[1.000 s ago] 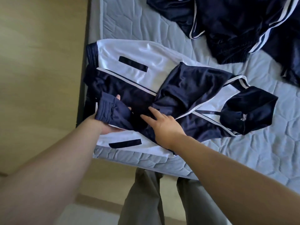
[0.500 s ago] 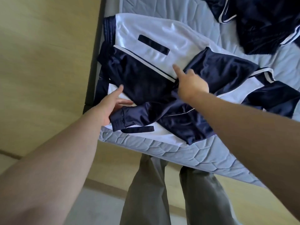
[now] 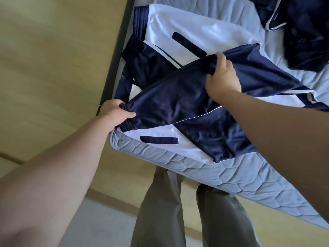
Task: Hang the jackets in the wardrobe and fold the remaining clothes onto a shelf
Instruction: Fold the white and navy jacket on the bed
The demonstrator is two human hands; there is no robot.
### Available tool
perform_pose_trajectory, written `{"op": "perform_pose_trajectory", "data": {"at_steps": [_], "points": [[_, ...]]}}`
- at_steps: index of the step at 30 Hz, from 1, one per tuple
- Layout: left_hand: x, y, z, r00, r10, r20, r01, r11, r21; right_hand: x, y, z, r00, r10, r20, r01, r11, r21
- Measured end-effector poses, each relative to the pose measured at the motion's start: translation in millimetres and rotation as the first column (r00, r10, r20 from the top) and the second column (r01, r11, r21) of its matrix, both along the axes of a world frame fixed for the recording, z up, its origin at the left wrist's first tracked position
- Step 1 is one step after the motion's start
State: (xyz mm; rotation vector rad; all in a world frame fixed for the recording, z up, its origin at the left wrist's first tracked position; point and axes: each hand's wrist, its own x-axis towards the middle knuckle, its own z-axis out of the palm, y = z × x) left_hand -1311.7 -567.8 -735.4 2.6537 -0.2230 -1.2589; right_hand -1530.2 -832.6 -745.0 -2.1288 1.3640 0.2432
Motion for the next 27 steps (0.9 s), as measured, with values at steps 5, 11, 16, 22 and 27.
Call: {"op": "perform_pose_trajectory", "data": {"at_steps": [5,11,16,22,27], "points": [[-16.9,6.0,-11.6,0.909,0.381,0.170,-0.347,0.917,-0.199,-23.6,27.6,-12.9,0.962,0.158,-0.221,-0.197,0.966,-0.166],[-37.2,-4.9,-20.0,0.893,0.254,0.372,-0.209,0.965,-0.155,-45.2,28.9,-20.9,0.953,0.131,-0.273,-0.166,0.980,-0.111],[-38.9,-30.4,-17.1,0.871,-0.012,0.490,-0.091,0.979,0.184,-62.1,14.6,-17.6,0.949,-0.001,-0.315,-0.032,0.994,-0.100],[-65.4,-64.9,-1.4,0.725,-0.316,0.612,0.197,0.947,0.255,-101.1,-8.9,-9.3,0.972,-0.127,-0.199,0.123,0.992,-0.036],[-135.5,-107.7,6.9,0.589,-0.611,0.529,0.709,0.705,0.023,-141.2,-17.4,-2.7,0.972,-0.183,-0.146,0.176,0.982,-0.060]]}}
